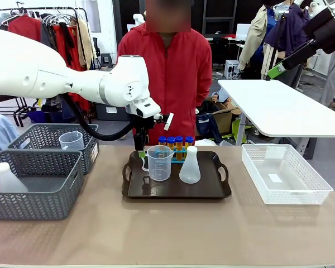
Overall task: Prepare the laboratory tools.
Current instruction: Pick up one Large Measuring Cup and place it on the Handle tray.
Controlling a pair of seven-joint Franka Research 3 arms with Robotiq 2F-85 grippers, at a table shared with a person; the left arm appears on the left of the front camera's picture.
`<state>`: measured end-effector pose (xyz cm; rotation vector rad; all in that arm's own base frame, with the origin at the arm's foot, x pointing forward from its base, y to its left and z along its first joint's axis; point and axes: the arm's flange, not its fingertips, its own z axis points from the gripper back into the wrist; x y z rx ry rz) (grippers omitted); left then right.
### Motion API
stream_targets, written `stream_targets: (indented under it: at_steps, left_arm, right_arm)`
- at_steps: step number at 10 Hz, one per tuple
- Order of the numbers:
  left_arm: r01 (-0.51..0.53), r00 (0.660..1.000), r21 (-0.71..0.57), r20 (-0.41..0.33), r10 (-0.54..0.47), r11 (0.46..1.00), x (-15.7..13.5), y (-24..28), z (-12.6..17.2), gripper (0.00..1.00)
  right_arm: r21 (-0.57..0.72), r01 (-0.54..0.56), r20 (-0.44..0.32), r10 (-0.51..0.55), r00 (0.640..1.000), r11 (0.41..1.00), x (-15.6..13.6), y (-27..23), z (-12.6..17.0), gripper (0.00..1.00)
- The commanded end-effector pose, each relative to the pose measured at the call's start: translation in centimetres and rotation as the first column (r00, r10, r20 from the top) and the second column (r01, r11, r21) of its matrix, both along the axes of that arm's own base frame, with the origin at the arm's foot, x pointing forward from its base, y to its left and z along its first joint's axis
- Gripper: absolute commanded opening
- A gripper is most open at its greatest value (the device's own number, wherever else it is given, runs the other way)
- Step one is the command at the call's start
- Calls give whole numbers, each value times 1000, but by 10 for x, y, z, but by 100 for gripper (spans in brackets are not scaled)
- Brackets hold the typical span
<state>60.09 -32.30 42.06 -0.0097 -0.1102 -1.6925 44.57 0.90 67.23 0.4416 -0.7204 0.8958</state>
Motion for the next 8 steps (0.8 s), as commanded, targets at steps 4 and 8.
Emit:
stream_targets:
  at_steps: [4,8]
  left_arm:
    - [-1,1000,-2,-1,1,1000,0,0,0,100]
    - [-1,1000,-2,-1,1,1000,0,0,0,100]
  right_arm:
    - [6,-9,5,8,1000,1000,0,0,1,100]
    - [6,-9,5,8,1000,1000,0,0,1,100]
